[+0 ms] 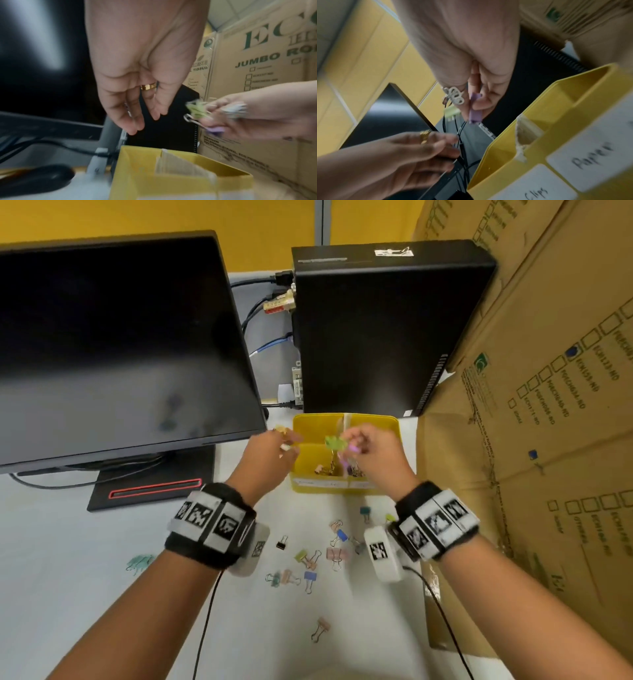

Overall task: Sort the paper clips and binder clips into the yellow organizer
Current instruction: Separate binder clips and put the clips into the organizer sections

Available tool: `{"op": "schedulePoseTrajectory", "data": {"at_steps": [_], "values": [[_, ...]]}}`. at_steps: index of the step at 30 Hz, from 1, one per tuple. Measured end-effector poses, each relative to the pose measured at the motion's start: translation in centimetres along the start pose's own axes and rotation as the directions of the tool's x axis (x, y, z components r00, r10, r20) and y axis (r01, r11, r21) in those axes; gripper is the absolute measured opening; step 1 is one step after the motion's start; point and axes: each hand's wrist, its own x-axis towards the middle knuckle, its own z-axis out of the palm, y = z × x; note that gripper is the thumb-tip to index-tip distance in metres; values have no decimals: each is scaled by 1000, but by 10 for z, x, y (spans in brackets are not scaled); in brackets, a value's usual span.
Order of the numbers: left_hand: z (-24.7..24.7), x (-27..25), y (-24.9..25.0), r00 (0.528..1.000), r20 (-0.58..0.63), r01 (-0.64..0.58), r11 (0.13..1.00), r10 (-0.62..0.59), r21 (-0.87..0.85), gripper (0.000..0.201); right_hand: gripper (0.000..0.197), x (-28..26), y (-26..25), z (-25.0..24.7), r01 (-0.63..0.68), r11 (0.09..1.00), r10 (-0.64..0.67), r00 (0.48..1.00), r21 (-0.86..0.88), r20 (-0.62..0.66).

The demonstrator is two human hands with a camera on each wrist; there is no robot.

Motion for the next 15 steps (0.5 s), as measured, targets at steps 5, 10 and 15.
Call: {"op": "schedulePoseTrajectory", "data": {"at_steps": [5,10,15], "values": [[42,-73,-55,938,305,107,973,-167,203,46,46,-1,-15,11,102,892,-16,980,-440,197],[90,-121,-66,824,524,35,944,-214,329,93,14,-51,32,6,178,851,-17,950,-495,312],[115,-157,-59,853,491,-29,923,-176,383,99,90,-64,73,16,-46,750,359,866,-660,347]]}}
